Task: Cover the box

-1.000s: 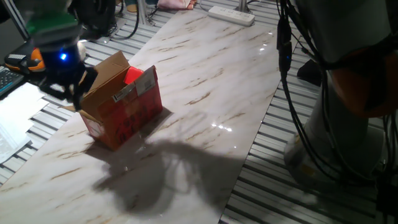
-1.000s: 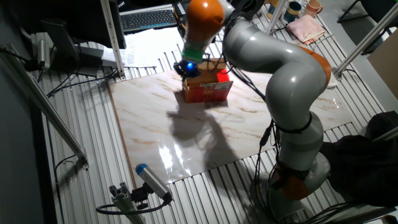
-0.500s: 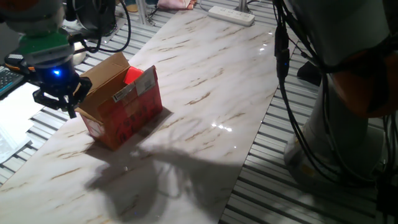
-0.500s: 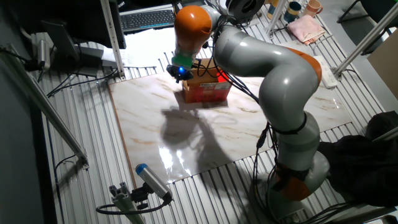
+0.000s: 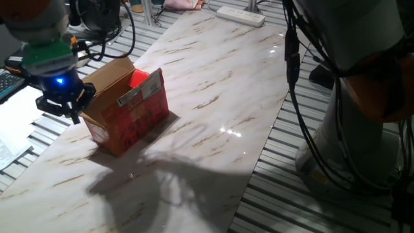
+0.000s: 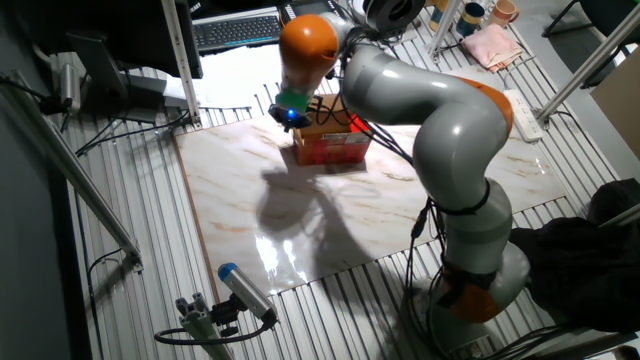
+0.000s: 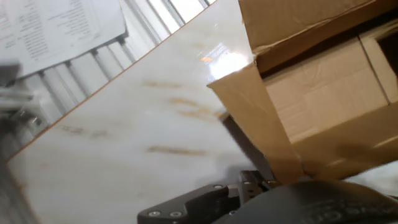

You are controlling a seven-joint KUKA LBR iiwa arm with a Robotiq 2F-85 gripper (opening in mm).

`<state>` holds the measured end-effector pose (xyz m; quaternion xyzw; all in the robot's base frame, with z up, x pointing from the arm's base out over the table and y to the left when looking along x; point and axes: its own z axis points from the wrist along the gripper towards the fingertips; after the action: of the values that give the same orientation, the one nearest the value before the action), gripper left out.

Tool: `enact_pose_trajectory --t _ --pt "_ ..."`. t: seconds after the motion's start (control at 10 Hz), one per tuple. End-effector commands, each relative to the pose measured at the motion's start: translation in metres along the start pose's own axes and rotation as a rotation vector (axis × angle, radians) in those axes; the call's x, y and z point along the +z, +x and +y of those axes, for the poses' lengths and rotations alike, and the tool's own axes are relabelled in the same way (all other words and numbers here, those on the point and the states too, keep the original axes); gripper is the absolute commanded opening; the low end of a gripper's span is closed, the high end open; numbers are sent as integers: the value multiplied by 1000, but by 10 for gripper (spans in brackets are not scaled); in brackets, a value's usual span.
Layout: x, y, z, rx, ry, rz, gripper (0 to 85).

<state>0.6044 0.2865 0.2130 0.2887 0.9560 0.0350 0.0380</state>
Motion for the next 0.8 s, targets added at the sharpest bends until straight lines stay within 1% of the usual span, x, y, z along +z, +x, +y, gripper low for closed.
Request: enact_pose_trajectory --t 0.0,0.2,0.4,0.5,0.6,0.7 --pt "3 -2 0 2 -1 -6 0" --pt "9 -6 -1 6 18 -29 0" --pt "11 -13 -5 -10 6 -25 0" --pt "10 -18 -8 -25 -7 -14 0" --pt "10 -21 -10 -32 -12 -11 0" --pt "11 -22 -11 -43 -10 -13 0"
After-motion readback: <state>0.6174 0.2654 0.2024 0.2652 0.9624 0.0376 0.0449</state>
